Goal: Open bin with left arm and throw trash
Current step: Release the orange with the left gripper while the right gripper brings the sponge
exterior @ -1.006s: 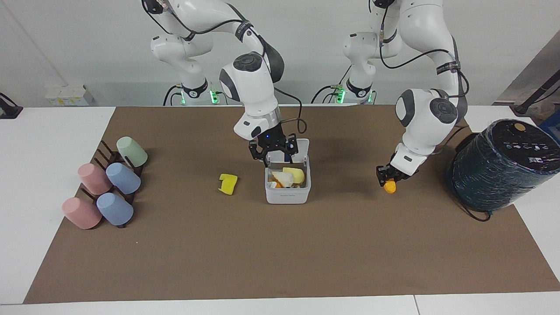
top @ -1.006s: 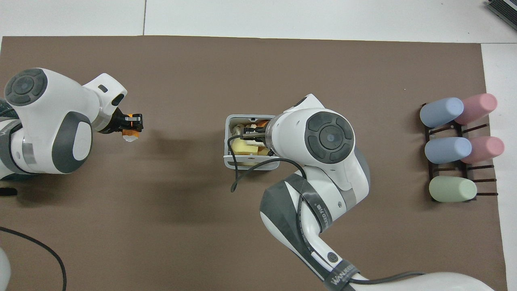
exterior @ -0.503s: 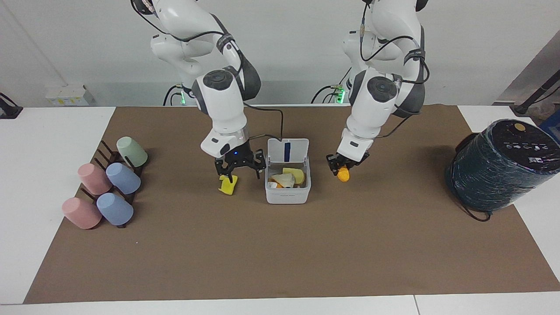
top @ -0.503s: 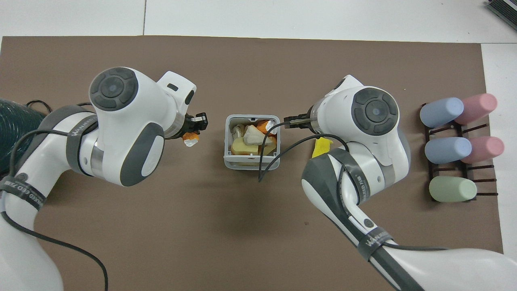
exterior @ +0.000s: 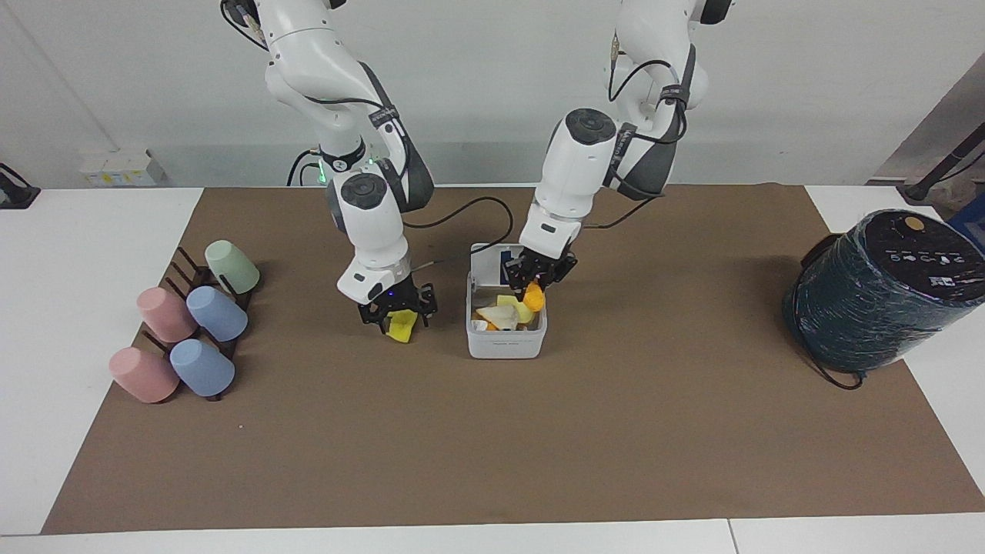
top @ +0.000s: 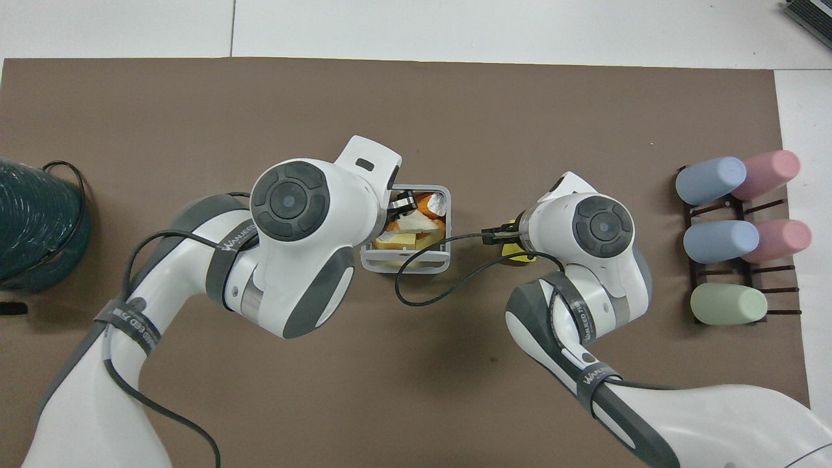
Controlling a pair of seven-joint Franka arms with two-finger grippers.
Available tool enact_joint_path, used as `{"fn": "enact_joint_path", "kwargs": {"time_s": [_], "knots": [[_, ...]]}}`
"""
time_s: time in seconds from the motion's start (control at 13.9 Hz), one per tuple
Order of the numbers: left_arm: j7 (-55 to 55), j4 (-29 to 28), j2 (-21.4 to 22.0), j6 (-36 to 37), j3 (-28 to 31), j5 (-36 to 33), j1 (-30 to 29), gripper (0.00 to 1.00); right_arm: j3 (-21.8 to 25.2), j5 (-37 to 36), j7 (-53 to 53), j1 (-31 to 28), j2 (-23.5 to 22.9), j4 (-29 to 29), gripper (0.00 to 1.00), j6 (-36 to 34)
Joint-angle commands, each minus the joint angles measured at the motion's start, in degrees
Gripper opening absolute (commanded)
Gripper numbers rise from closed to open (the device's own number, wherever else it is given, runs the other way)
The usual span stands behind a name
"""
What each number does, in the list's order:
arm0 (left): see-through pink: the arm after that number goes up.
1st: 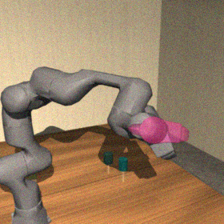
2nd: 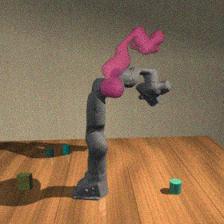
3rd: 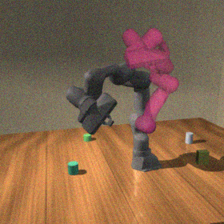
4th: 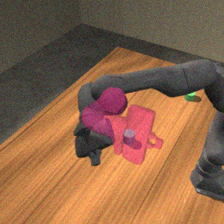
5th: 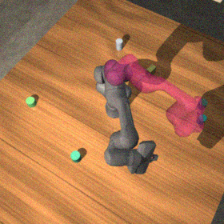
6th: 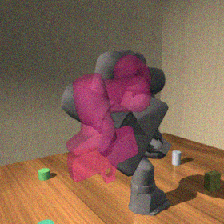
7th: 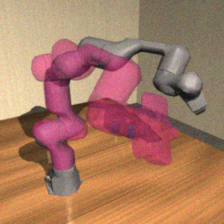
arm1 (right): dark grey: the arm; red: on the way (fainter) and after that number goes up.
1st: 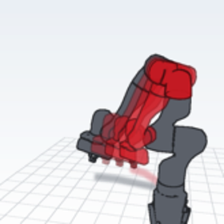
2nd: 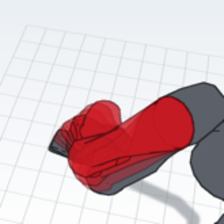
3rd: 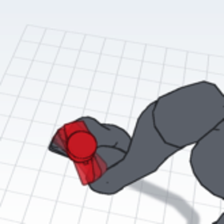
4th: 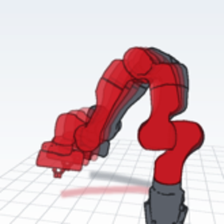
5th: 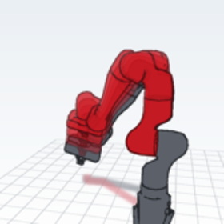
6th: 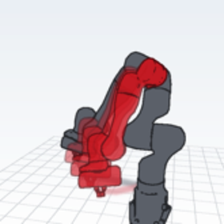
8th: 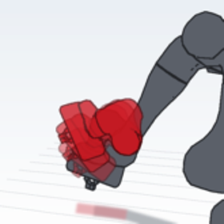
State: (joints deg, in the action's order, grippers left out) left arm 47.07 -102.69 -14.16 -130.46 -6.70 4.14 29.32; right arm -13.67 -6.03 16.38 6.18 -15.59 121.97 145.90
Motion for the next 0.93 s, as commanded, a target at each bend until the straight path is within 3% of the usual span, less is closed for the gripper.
{"fn": "enact_joint_path", "kwargs": {"time_s": [0.0,0.07,0.14,0.22,0.36,0.57,0.86], "knots": [[0.5,0.5,-0.8,-1.4,0.9,0.7,1.3,0.3,-0.6,-1.1,-0.2,-1.0,0.2,3.3,0.57,4.0],[0.5,0.8,-0.8,-1.3,0.9,0.6,1.3,0.52,-0.6,-1.1,-0.2,-1.3,0.1,3.3,0.21,4.3],[0.4,1.1,-0.8,-0.9,0.9,0.6,1.2,0.68,-0.6,-1.1,-0.2,-1.3,0.1,3.1,0.0,4.4],[0.4,1.8,-0.8,-0.4,0.9,0.6,1.1,0.82,-0.6,-1.1,0.0,-1.3,0.0,2.8,0.0,4.4],[0.4,2.8,-0.9,0.7,0.9,0.6,1.1,1.0,-0.6,-1.0,0.4,-1.2,0.2,2.7,0.0,4.3],[0.1,7.0,-1.2,7.6,1.2,0.4,-0.1,1.0,-0.7,-1.0,2.7,-0.9,2.2,1.3,0.0,2.7],[-3.3,12.4,-1.0,18.4,1.3,0.2,-6.5,1.0,-1.3,0.0,7.0,0.8,4.8,-7.0,0.0,-8.4]]}}
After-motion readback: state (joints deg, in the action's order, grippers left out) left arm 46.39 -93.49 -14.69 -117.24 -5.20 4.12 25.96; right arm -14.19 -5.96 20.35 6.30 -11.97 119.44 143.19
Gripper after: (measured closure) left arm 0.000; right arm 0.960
